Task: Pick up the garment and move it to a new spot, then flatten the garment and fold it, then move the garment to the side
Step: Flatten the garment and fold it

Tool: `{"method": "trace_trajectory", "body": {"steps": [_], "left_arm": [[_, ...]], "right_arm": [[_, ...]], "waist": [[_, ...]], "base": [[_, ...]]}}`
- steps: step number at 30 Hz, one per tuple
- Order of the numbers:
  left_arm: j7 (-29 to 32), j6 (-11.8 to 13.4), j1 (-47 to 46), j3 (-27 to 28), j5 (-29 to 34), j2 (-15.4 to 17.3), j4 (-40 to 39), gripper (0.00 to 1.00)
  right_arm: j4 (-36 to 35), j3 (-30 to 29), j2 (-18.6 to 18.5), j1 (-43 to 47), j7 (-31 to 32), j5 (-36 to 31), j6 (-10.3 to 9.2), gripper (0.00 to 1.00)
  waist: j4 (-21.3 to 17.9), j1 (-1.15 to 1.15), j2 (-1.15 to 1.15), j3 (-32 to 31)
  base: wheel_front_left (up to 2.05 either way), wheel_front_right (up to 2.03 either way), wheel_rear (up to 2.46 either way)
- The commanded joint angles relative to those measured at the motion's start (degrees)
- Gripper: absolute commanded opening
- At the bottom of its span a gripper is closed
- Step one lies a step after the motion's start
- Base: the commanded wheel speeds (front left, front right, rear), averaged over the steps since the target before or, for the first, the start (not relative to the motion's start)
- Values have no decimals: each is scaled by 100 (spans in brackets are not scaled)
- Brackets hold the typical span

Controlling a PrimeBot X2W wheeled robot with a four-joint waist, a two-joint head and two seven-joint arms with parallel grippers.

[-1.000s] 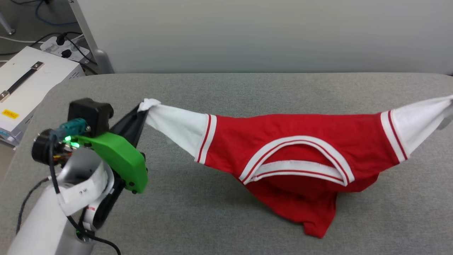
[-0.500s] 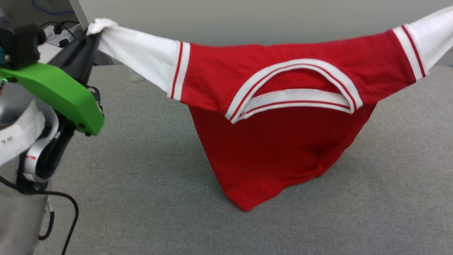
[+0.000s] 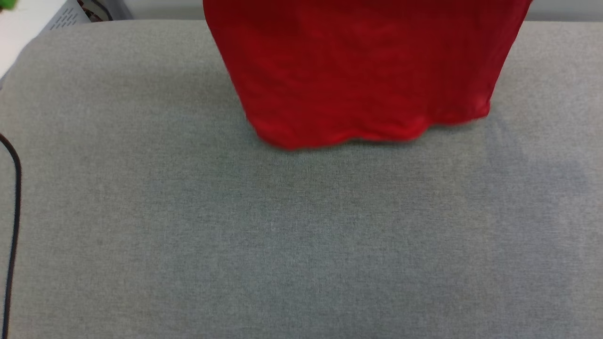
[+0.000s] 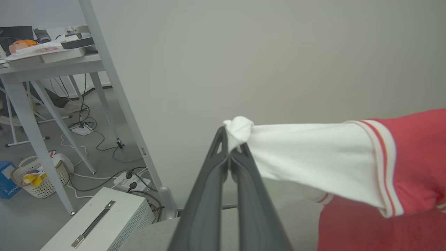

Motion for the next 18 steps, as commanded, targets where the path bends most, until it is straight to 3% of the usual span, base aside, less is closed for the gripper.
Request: {"method": "trace_trajectory", "body": {"steps": [1,7,12,18], "left_arm": [[-62,-60,-382,20,50,72,261,0],[-486,-227,-1895,-72,248,13,1379,0],[-1066,-284,-3033,-184,468,-175,2226,0],[-1931,-324,-3735,-346,717,-434,3169,0]], "right_arm": [[181,19,38,-370,-201,-125,-3,0],[1103,255,204,-1742,-897,-643,-3,0],[1929,127,373,-2767,-1611,-1145,-3,0],[2788,-36,573,-3345,-2462,-1620,-3,0]], "waist": [[22,0,69,787],[-12,0,69,1505],[-18,0,69,1969],[36,0,69,2288]], "base": [[0,0,0],[0,0,0],[0,0,0],[0,0,0]]}}
